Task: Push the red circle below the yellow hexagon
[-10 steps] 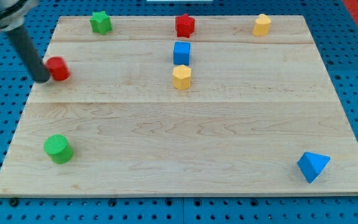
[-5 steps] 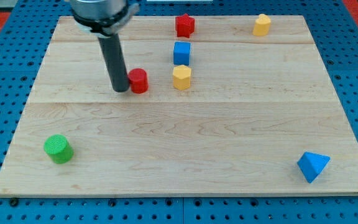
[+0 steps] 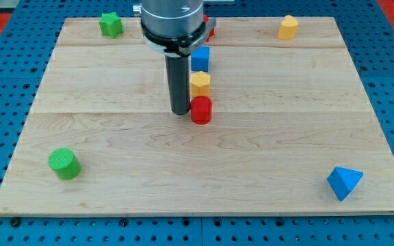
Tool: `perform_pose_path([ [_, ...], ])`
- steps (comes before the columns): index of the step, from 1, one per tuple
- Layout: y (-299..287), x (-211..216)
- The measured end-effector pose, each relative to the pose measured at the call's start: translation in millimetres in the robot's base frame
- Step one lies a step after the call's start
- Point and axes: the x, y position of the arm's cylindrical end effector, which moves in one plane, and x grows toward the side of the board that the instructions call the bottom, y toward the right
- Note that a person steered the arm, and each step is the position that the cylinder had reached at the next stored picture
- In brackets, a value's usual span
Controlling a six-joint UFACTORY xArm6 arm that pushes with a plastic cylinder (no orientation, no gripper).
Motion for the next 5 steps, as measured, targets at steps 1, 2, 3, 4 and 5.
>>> perform_pose_path([
  [1,-14,20],
  [2,16,67],
  [3,82,110],
  [4,203,98],
  [5,283,86],
])
